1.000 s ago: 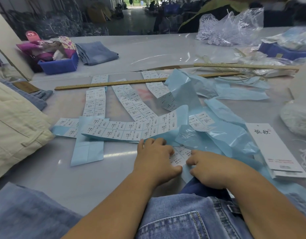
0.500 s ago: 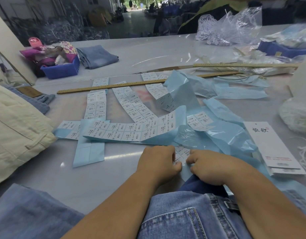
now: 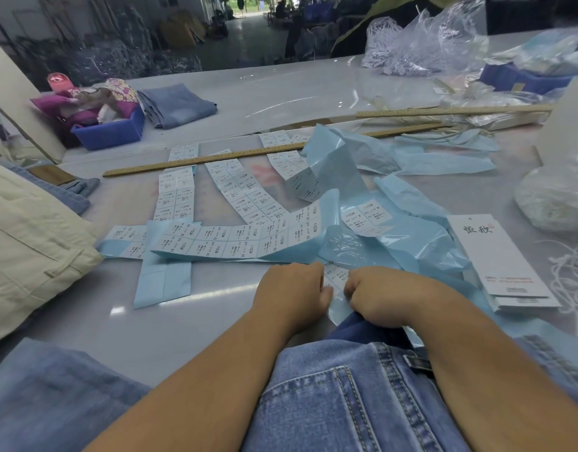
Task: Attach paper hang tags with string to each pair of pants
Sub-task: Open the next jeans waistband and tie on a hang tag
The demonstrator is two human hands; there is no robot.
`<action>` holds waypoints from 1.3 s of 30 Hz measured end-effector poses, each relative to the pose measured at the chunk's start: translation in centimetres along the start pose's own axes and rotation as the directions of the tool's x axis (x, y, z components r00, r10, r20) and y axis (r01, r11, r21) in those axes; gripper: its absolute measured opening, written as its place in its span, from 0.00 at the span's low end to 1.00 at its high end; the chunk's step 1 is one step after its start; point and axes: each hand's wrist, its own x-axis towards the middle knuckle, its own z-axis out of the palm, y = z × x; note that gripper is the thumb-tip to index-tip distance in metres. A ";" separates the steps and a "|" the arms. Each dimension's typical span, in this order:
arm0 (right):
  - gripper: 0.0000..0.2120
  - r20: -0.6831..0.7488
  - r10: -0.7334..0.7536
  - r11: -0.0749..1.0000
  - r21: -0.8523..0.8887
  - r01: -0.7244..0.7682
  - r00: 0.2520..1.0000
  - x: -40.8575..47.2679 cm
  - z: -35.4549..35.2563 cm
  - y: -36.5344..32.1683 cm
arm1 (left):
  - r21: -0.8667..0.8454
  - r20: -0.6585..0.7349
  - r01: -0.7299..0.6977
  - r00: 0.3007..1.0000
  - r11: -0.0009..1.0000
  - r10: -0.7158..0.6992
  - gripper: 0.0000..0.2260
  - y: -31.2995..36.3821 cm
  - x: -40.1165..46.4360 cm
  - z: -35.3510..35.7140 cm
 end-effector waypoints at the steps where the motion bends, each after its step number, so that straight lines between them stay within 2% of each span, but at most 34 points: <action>1: 0.13 0.000 -0.002 1.000 0.000 0.002 1.000 0.0 0.0 0.0 | 0.002 0.001 0.002 1.000 1.000 -0.002 0.10 0.0 0.0 0.0; 6: 0.12 -0.004 -0.012 1.000 0.014 0.012 1.000 0.1 0.0 0.2 | -0.106 0.029 0.029 0.999 0.994 -0.026 0.12 -0.1 -0.3 -0.1; 12: 0.12 0.006 -0.023 1.000 -0.006 0.023 1.000 0.3 0.1 0.1 | -0.048 0.034 0.008 0.999 0.999 -0.006 0.09 -0.3 0.0 0.1; 16: 0.12 0.005 -0.034 0.999 -0.010 0.034 0.999 0.2 0.0 0.1 | -0.103 0.045 0.020 0.999 0.995 -0.015 0.11 -0.3 -0.3 -0.1; 24: 0.12 0.014 -0.045 0.998 -0.041 0.046 0.999 0.3 0.1 0.1 | 0.018 0.016 -0.043 0.999 0.999 0.043 0.08 0.4 -0.1 -0.2; 29: 0.09 0.001 -0.048 0.998 -0.034 0.048 0.999 0.4 0.2 0.2 | 0.095 -0.005 -0.090 0.996 0.991 0.090 0.04 0.5 -0.3 -0.5; 33: 0.12 0.009 -0.044 0.999 -0.030 0.044 0.999 0.4 0.1 0.1 | 0.003 -0.005 -0.039 0.999 0.999 0.039 0.10 0.3 -0.3 -0.3; 39: 0.12 0.013 -0.057 0.997 -0.044 0.057 0.998 0.4 0.1 0.0 | -0.018 0.071 0.002 0.997 1.000 -0.001 0.08 0.2 0.1 -0.2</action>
